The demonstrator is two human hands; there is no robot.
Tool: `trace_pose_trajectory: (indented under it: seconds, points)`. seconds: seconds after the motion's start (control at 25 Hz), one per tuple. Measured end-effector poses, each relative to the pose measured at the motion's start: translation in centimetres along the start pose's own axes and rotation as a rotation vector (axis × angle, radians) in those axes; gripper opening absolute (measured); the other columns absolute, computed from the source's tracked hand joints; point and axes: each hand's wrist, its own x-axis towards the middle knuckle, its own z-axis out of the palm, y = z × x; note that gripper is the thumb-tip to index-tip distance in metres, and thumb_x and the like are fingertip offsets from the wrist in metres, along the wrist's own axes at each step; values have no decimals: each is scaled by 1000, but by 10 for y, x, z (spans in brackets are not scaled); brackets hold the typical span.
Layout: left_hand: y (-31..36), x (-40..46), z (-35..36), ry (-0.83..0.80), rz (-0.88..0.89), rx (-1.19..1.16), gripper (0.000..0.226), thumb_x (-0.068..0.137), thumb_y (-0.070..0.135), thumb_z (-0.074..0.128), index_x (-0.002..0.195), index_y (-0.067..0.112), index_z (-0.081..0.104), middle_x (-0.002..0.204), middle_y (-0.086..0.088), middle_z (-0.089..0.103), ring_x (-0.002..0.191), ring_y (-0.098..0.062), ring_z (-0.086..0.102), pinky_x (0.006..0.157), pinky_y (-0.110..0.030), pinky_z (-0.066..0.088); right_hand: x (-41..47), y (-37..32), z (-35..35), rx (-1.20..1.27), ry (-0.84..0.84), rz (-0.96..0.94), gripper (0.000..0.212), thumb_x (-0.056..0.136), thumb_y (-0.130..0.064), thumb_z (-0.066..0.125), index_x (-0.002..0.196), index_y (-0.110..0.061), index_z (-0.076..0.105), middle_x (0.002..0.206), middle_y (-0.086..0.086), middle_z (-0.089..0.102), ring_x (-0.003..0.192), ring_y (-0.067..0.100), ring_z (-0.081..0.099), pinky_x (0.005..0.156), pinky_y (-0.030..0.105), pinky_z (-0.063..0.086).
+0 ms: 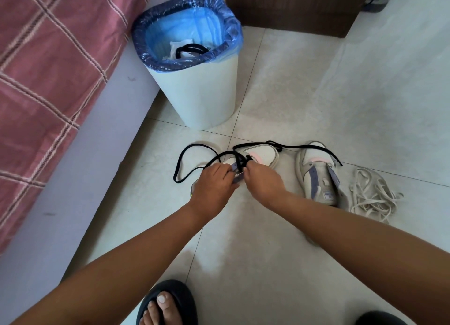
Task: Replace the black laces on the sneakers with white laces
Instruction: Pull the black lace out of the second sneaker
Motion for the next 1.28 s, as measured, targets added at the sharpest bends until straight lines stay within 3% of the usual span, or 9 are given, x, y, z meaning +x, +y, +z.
trace_pose_trajectory:
  seconds: [0.12, 0.24, 0.36, 0.56, 0.68, 0.8, 0.92, 1.12, 1.28]
  points:
    - [-2, 0, -2, -8, -15, -43, 27, 81, 25, 51, 71, 3, 65, 77, -8, 64, 66, -28, 61, 67, -29, 36, 12, 26, -20, -537, 191, -512, 32, 47, -12, 86, 64, -8, 59, 55, 8, 58, 47, 25, 56, 38, 24, 34]
    - [-2, 3, -3, -22, -18, -81, 29, 81, 25, 51, 71, 2, 65, 79, -9, 65, 67, -29, 61, 69, -30, 37, 17, 34, -35, -574, 177, -460, 31, 48, -14, 85, 65, -8, 60, 56, 7, 58, 49, 25, 56, 41, 24, 37]
    - [3, 4, -4, -35, -20, -44, 30, 81, 27, 49, 71, 4, 66, 79, -8, 65, 67, -28, 61, 69, -28, 35, -6, 11, -14, -169, 5, -27, 25, 96, -24, 47, 106, -4, 57, 102, 14, 63, 94, 32, 61, 69, 35, 44]
    - [3, 5, -2, -28, -12, -23, 29, 82, 25, 49, 70, 4, 66, 77, -9, 65, 67, -27, 62, 69, -28, 36, -5, 1, 6, 611, -37, 348, 24, 96, -19, 39, 79, -6, 51, 82, 14, 58, 78, 27, 53, 67, 33, 39]
    - [0, 2, -2, -32, -14, -20, 30, 82, 26, 49, 72, 4, 67, 78, -7, 66, 68, -26, 62, 69, -28, 36, -3, 13, -18, 267, -145, 213, 21, 92, -20, 44, 76, -9, 52, 75, 8, 55, 77, 28, 54, 59, 30, 33]
    - [-1, 1, -4, -43, -7, -37, 30, 82, 25, 48, 73, 4, 68, 81, -6, 67, 70, -25, 63, 71, -26, 36, 8, 36, -49, -276, -53, 36, 22, 94, -21, 42, 109, -10, 54, 106, 9, 63, 101, 30, 58, 66, 30, 34]
    - [1, 5, -4, -20, -8, -57, 29, 81, 24, 49, 71, 4, 67, 80, -7, 67, 69, -26, 63, 71, -26, 36, 15, 32, -54, -362, 2, 21, 27, 94, -20, 42, 118, -8, 47, 113, 10, 62, 107, 29, 56, 66, 33, 36]
    - [6, 4, -4, 9, -35, -61, 31, 83, 25, 49, 75, 3, 68, 76, -8, 65, 67, -27, 62, 69, -29, 36, -9, 11, -12, -437, 138, -282, 56, 54, -24, 82, 94, -10, 45, 54, 2, 57, 44, 21, 55, 36, 21, 26]
    - [4, 4, 0, -1, -49, -61, 29, 84, 26, 50, 77, 3, 68, 75, -8, 65, 67, -26, 62, 69, -30, 38, -7, 10, -8, -445, 83, -374, 46, 25, -13, 87, 62, -8, 59, 39, 2, 48, 28, 20, 45, 35, 14, 25]
